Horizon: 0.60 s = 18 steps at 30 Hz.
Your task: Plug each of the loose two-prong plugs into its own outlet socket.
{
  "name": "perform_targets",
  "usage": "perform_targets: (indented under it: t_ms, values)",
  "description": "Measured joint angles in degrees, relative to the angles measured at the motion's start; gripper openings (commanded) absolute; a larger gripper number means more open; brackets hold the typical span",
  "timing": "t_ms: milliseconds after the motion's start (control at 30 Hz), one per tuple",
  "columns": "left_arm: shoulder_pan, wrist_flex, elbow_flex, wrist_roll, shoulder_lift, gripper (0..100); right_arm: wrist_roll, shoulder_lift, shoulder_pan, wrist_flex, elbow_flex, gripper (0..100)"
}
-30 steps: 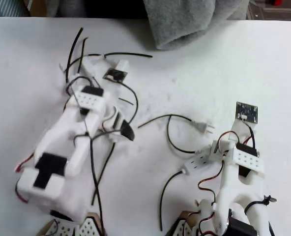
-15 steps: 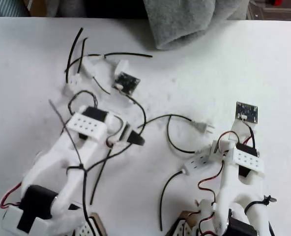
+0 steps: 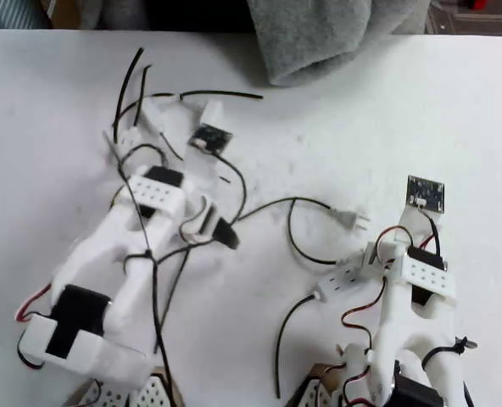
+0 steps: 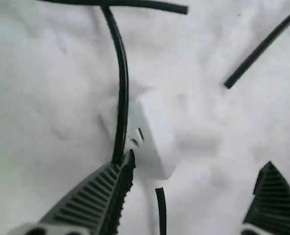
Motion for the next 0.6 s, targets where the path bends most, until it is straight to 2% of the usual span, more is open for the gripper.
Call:
perform_targets:
  t_ms: [300,500,600]
  values:
    - [-1.6,0.4,0.7,1.3,1.8,37,0.0,0.0,0.0,0.0,0.0,7.7]
    - [-1.6,-0.2,0.7,1.4,1.8,22,0.0,0.0,0.0,0.0,0.0,7.7]
    - [-1.9,-0.3,0.7,1.4,1.8,19,0.0,0.0,0.0,0.0,0.0,7.7]
